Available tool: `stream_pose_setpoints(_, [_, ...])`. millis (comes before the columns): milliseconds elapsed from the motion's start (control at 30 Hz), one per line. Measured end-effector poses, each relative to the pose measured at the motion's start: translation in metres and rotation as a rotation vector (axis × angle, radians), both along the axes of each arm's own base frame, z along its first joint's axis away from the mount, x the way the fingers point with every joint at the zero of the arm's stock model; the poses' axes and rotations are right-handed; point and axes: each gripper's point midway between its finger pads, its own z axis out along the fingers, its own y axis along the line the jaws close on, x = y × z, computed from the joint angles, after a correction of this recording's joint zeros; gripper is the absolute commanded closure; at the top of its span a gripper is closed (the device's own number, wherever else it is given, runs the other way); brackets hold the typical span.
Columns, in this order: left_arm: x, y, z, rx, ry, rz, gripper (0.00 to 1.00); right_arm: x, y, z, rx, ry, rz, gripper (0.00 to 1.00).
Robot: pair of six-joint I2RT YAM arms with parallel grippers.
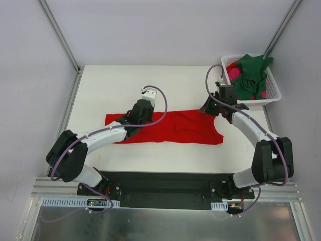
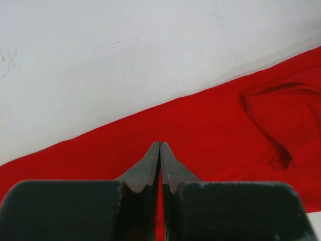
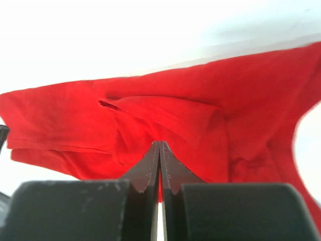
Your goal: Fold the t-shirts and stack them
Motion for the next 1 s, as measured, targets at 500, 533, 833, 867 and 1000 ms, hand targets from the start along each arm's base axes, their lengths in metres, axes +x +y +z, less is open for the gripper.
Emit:
stream_pose_setpoints(500, [-0.001,-0.002,-0.001,-0.012,0.008,-0.002,1.00,-0.014,-0.013,-0.025,-0.080,0.080,-0.006,0.99])
stream_pose_setpoints(533, [-0.001,-0.002,-0.001,-0.012,0.008,-0.002,1.00,-0.015,-0.013,-0.030,-0.083,0.092,-0.006,0.98])
stream_pose_setpoints(833, [-0.001,-0.002,-0.002,-0.012,0.010,-0.002,1.00,-0.024,-0.016,-0.063,-0.113,0.180,-0.007,0.99])
stream_pose_setpoints(867, [-0.001,-0.002,-0.002,-0.011,0.010,-0.002,1.00,-0.024,-0.016,-0.065,-0.114,0.185,-0.006,0.99])
stream_pose_setpoints(1000, [-0.001,-0.002,-0.002,-0.011,0.010,-0.002,1.00,-0.025,-0.015,-0.069,-0.117,0.193,-0.002,0.99])
